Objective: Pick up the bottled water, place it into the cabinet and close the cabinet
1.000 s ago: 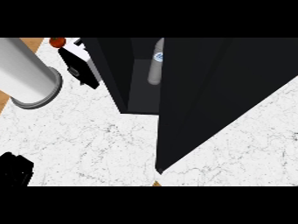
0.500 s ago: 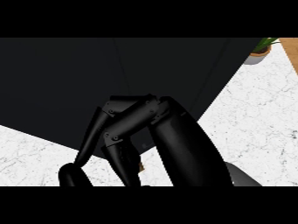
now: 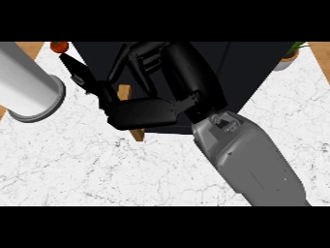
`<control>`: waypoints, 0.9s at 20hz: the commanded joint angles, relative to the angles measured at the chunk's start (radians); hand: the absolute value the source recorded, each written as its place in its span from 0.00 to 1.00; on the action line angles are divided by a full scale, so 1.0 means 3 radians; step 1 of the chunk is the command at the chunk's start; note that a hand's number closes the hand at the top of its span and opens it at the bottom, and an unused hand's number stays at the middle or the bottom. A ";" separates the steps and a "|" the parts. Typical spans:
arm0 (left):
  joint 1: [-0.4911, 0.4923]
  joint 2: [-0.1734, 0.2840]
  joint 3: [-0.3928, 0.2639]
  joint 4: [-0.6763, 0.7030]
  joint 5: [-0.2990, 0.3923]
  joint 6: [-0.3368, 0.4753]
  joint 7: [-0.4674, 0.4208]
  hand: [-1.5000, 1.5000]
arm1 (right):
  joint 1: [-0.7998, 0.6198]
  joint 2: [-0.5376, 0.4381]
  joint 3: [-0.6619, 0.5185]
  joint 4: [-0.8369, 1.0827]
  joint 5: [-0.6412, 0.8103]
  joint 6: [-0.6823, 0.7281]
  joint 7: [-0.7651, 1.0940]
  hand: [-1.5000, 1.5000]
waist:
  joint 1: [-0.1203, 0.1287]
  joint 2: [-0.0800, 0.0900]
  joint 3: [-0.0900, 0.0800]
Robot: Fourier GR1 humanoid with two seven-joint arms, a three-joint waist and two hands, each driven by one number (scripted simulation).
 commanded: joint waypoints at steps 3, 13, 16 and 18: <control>0.0190 -0.0037 0.0151 -0.0113 0.0038 -0.0133 0.0068 1.00 | -0.0430 -0.0066 -0.0451 0.0809 -0.0220 0.0331 -0.0217 1.00 | 0.0010 0.0003 0.0002; -0.0203 0.0005 0.0168 0.0159 0.0151 -0.0133 0.0173 1.00 | -0.0233 -0.0200 -0.0406 0.1362 -0.0093 0.0392 -0.0746 1.00 | -0.0006 0.0057 -0.0001; -0.0201 0.0031 0.0139 0.0076 0.0107 -0.0185 0.0187 1.00 | -0.0247 -0.0199 -0.0420 0.1524 -0.0051 0.0335 -0.0767 1.00 | 0.0044 0.0069 -0.0002; -0.0116 0.0110 0.0234 0.0101 0.0183 -0.0256 0.0216 1.00 | -0.0291 -0.0206 -0.0488 0.1520 -0.0082 0.0297 -0.0790 1.00 | 0.0073 0.0056 -0.0002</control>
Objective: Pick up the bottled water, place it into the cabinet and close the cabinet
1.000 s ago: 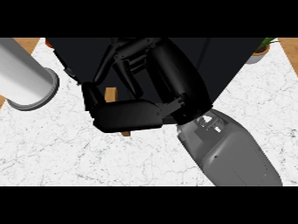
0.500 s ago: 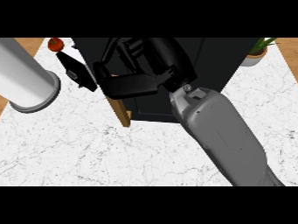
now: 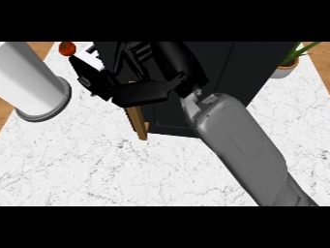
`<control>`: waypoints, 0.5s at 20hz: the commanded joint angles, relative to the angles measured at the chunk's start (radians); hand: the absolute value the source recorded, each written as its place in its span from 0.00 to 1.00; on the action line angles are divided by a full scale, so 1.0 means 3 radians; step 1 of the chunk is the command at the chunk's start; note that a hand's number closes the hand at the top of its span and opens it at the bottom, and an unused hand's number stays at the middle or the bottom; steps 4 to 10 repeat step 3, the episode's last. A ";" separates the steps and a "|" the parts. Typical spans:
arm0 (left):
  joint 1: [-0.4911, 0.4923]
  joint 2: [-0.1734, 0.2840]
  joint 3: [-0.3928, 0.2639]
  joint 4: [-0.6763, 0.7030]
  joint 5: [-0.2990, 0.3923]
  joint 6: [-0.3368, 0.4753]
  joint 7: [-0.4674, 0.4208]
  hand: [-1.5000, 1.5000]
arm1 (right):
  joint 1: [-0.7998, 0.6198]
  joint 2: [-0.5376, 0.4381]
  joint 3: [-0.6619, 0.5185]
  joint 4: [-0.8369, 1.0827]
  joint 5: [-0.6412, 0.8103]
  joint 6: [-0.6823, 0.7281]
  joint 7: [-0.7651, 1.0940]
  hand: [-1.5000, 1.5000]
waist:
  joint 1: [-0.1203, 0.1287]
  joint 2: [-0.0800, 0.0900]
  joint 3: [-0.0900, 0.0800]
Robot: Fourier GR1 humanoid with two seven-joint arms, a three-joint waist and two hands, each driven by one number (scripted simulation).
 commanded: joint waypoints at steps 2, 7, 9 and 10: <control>-0.0045 -0.0049 -0.0080 -0.0031 0.0008 0.0006 0.0034 1.00 | 0.0009 -0.0224 -0.0319 0.0674 0.0068 -0.0102 -0.0056 1.00 | -0.0023 0.0221 0.0037; -0.0065 -0.0010 -0.0049 -0.0043 -0.0010 0.0016 0.0052 1.00 | -0.0068 -0.0122 -0.0297 0.0719 0.0128 -0.0213 -0.0083 1.00 | -0.0003 0.0216 0.0036; -0.0065 -0.0010 -0.0049 -0.0043 -0.0010 0.0016 0.0052 1.00 | -0.0068 -0.0122 -0.0297 0.0719 0.0128 -0.0213 -0.0083 1.00 | -0.0003 0.0216 0.0036; -0.0065 -0.0010 -0.0049 -0.0043 -0.0010 0.0016 0.0052 1.00 | -0.0068 -0.0122 -0.0297 0.0719 0.0128 -0.0213 -0.0083 1.00 | -0.0003 0.0216 0.0036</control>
